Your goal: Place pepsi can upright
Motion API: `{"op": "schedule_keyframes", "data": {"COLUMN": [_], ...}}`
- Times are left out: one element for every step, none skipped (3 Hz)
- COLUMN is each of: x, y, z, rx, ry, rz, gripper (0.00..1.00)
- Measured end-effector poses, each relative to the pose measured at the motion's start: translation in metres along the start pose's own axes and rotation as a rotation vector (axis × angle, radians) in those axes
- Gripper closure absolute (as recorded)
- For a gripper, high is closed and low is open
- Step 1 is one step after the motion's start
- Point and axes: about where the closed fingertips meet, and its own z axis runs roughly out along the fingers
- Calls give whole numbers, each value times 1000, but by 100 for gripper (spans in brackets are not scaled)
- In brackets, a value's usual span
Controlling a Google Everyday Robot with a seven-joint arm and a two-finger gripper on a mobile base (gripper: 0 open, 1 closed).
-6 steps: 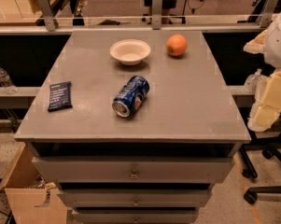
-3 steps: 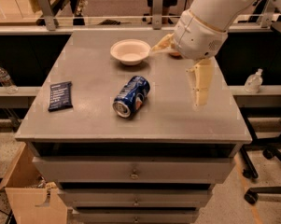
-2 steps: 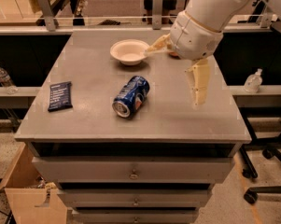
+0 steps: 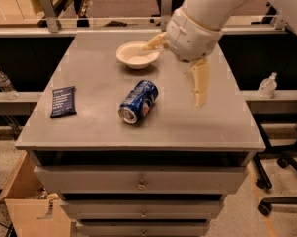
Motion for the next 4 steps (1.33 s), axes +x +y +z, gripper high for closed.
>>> {"op": "schedule_keyframes", "data": {"x": [-28, -47, -53, -50], "y": [-33, -56, -70, -70], "z": [12, 25, 45, 64], "rx": [-20, -49, -84, -110], "ry": [10, 77, 149, 169], "rz": [-225, -338, -331, -267], "gripper": [0, 0, 0, 0]}}
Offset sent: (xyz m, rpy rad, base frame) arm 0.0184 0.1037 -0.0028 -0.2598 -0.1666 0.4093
